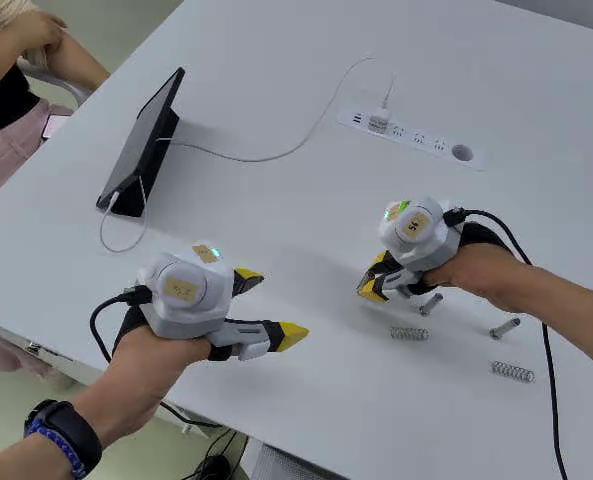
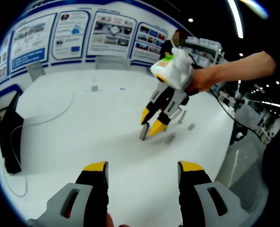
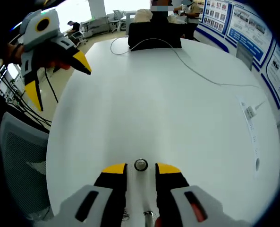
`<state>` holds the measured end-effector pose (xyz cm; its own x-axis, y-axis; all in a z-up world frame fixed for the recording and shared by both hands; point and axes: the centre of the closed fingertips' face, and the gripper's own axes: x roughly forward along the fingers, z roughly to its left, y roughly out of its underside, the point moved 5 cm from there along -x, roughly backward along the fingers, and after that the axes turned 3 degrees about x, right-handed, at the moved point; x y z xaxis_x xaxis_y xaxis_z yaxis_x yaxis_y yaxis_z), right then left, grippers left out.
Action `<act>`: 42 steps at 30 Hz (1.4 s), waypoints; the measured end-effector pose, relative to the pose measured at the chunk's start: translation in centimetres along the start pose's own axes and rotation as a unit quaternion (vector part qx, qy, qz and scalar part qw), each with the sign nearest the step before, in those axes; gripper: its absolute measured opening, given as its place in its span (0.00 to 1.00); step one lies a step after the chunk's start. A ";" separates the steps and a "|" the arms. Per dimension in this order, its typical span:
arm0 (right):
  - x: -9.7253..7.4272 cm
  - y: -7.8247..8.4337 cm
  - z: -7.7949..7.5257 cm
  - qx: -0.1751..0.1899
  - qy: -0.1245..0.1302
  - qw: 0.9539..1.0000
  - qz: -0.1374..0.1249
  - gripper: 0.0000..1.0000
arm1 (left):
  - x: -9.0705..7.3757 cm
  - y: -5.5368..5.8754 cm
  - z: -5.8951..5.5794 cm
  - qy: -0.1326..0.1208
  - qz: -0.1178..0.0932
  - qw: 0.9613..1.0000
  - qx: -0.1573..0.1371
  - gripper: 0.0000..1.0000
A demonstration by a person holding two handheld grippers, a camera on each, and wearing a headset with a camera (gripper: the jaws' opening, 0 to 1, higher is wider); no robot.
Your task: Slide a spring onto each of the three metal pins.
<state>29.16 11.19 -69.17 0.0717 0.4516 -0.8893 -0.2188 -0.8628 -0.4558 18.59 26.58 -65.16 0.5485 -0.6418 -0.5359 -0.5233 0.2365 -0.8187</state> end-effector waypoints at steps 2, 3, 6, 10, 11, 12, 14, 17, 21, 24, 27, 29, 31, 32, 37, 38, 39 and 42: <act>-0.4 0.2 -0.1 0.004 0.004 1.000 -0.005 0.27 | 0.0 0.0 -0.1 0.000 0.000 1.000 0.000 0.60; -0.7 0.3 0.0 0.009 0.004 1.000 -0.008 0.29 | 0.0 0.0 -0.1 0.000 -0.001 1.000 -0.001 0.60; -1.2 0.6 0.2 0.023 0.009 0.999 -0.023 0.32 | 0.1 0.0 -0.3 0.001 -0.004 1.000 -0.010 0.60; -1.8 0.9 0.7 0.037 0.011 0.999 -0.036 0.39 | 0.2 -0.1 -0.6 0.002 -0.005 1.000 -0.013 0.61; -2.0 0.9 0.8 0.038 0.014 0.998 -0.038 0.40 | 0.1 -0.1 -0.7 0.004 -0.005 1.000 -0.013 0.61; -2.1 1.0 0.9 0.039 0.015 0.998 -0.038 0.40 | 0.1 -0.1 -0.7 0.004 -0.006 1.000 -0.015 0.61; -2.3 1.1 1.1 0.043 0.019 0.998 -0.042 0.41 | 0.1 -0.1 -0.9 0.005 -0.006 1.000 -0.014 0.61; -2.5 1.1 1.5 0.064 0.022 0.996 -0.060 0.42 | 0.1 -0.2 -1.1 0.006 -0.005 1.000 -0.012 0.61; -2.7 1.3 1.7 0.078 0.036 0.994 -0.072 0.45 | 0.1 -0.3 -1.3 0.006 -0.005 1.000 -0.010 0.61; -3.0 1.6 2.1 0.088 0.047 0.992 -0.082 0.46 | 0.1 -0.4 -1.5 0.007 -0.005 1.000 -0.010 0.61; -3.2 1.9 2.3 0.101 0.050 0.990 -0.089 0.47 | 0.1 -0.4 -1.7 0.009 -0.004 1.000 -0.009 0.61; -3.5 1.9 2.4 0.111 0.055 0.987 -0.100 0.48 | 0.1 -0.3 -1.7 0.009 -0.003 1.000 -0.009 0.61; -3.9 2.1 2.6 0.121 0.059 0.985 -0.108 0.48 | 0.1 -0.4 -1.8 0.010 -0.002 1.000 -0.009 0.61; -4.0 2.2 2.6 0.126 0.060 0.984 -0.112 0.48 | 0.1 -0.4 -1.8 0.010 -0.002 1.000 -0.008 0.61; -4.7 2.8 3.0 0.139 0.062 0.980 -0.126 0.51 | 0.4 -0.7 -1.9 0.012 0.000 1.000 -0.004 0.61; -4.8 2.8 3.1 0.142 0.062 0.979 -0.129 0.52 | 0.5 -0.7 -1.9 0.013 0.000 1.000 -0.003 0.61; -5.0 2.9 3.2 0.144 0.061 0.979 -0.132 0.52 | 0.5 -0.8 -1.9 0.013 0.000 1.000 -0.003 0.61; -5.3 3.0 3.5 0.149 0.063 0.977 -0.137 0.54 | 0.7 -1.0 -2.1 0.016 0.002 1.000 0.001 0.61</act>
<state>24.74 7.00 -65.73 0.2832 0.6089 -0.7409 -0.4463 -0.6002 -0.6638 18.12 24.38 -64.33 0.5248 -0.6638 -0.5329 -0.5249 0.2404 -0.8165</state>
